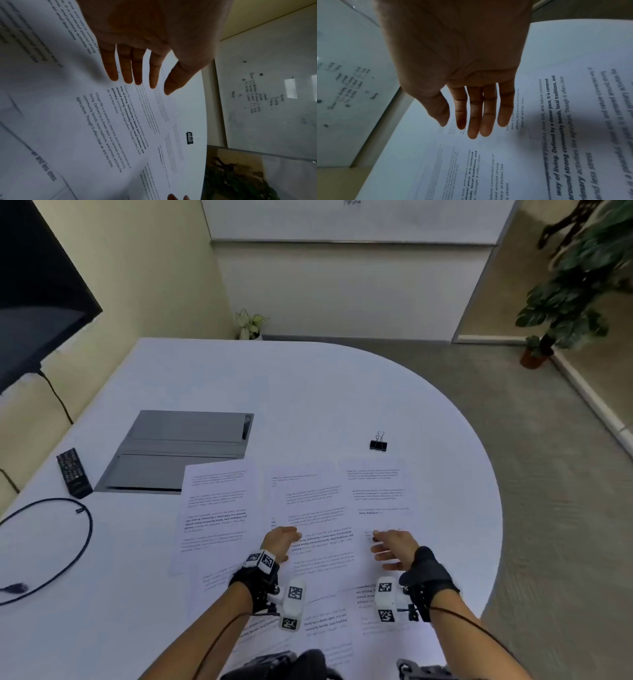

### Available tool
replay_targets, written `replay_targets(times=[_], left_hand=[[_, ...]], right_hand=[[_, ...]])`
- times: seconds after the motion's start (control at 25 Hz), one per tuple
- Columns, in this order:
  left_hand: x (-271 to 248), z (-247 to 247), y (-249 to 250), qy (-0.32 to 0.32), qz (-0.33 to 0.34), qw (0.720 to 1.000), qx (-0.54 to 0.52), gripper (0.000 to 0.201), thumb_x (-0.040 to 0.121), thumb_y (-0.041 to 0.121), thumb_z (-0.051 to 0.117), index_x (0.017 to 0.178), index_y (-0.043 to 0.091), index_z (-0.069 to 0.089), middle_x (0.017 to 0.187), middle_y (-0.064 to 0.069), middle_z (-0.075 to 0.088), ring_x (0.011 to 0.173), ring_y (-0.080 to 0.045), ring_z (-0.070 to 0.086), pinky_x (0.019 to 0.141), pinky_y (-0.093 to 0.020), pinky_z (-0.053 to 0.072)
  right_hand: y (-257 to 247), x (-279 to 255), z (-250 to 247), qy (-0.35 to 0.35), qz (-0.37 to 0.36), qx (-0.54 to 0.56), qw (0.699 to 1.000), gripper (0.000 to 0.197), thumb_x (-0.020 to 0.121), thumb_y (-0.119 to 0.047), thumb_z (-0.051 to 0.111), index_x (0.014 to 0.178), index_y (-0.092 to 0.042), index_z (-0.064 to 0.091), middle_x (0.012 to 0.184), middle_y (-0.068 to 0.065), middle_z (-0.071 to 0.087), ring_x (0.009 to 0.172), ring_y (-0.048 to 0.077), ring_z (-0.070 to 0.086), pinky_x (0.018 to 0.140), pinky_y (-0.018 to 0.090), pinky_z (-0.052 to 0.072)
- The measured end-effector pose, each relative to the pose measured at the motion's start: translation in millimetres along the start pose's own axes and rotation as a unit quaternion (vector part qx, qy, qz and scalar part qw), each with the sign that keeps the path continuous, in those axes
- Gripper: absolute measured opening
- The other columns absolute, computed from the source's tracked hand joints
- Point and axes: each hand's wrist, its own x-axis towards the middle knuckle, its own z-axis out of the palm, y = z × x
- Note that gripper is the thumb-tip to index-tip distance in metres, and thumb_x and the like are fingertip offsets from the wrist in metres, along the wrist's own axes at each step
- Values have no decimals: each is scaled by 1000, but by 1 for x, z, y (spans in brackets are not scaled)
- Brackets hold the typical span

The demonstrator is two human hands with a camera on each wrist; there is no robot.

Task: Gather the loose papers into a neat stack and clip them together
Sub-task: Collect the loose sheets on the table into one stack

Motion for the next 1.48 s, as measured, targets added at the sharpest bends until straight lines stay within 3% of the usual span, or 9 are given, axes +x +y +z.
replay_targets(times=[0.12, 0.28, 0.6, 0.68, 0.92, 1.08, 1.2, 1.36, 1.48], left_hand=[[9, 4, -1, 25, -15, 999, 25, 49, 86, 17, 59, 132, 7, 48, 143, -11, 45, 130, -27, 42, 92, -30, 39], [23, 6, -6, 43, -40, 998, 38, 54, 84, 17, 61, 135, 6, 45, 145, -14, 42, 133, -28, 41, 106, -37, 37], [38, 3, -9, 45, -51, 996, 52, 60, 84, 18, 61, 139, 8, 39, 149, -13, 37, 136, -28, 38, 111, -40, 35], [41, 1, -9, 37, -56, 996, 64, 65, 84, 21, 62, 142, 7, 35, 151, -13, 34, 137, -28, 36, 113, -40, 34], [47, -10, -12, 30, -62, 995, 74, 75, 78, 29, 65, 142, 3, 35, 153, -12, 33, 139, -27, 34, 116, -42, 30], [54, -14, -20, 26, -63, 995, 73, 64, 85, 21, 61, 141, 2, 35, 152, -13, 35, 139, -26, 35, 117, -40, 28], [54, -12, -23, 36, -52, 994, 86, 63, 86, 19, 61, 141, 1, 36, 151, -13, 36, 139, -25, 35, 117, -33, 25], [54, -11, -24, 35, -43, 995, 85, 63, 85, 18, 62, 140, 0, 37, 150, -15, 37, 139, -26, 36, 116, -33, 25], [53, -11, -23, 48, -32, 993, 104, 58, 85, 20, 61, 138, 5, 41, 146, -14, 42, 135, -25, 41, 113, -32, 29]], right_hand=[[2, 20, -1, 6, 19, -54, 998, 22, 90, -27, 57, 95, -6, 60, 81, 8, 63, 68, 21, 56, 62, 28, 47], [7, 41, 0, 1, 31, -100, 995, 22, 91, -26, 56, 99, -5, 57, 87, 8, 58, 69, 19, 52, 59, 27, 46], [-1, 72, 2, 15, 33, -155, 987, 24, 88, -27, 58, 105, -12, 52, 87, 9, 57, 72, 23, 54, 57, 28, 48], [-3, 80, 7, 24, 33, -186, 982, 34, 86, -29, 58, 114, -14, 50, 105, 12, 58, 86, 27, 57, 62, 30, 50], [-4, 93, 29, 64, 18, -288, 955, 44, 84, -27, 57, 124, -10, 50, 116, 13, 58, 96, 27, 54, 91, 38, 51], [-5, 90, 40, 48, 3, -285, 957, 41, 85, -38, 59, 114, -9, 49, 97, 3, 52, 93, 23, 48, 79, 28, 40], [-3, 91, 46, 24, -25, -231, 972, 50, 80, -45, 64, 112, -8, 58, 105, 9, 65, 103, 30, 61, 86, 33, 47], [-7, 83, 49, 58, -75, -190, 977, 28, 80, -24, 67, 95, -1, 64, 95, 17, 69, 83, 28, 62, 73, 31, 49], [-6, 79, 42, 86, -92, -163, 979, 10, 82, -17, 64, 79, -10, 57, 81, 8, 63, 79, 25, 57, 62, 25, 42]])
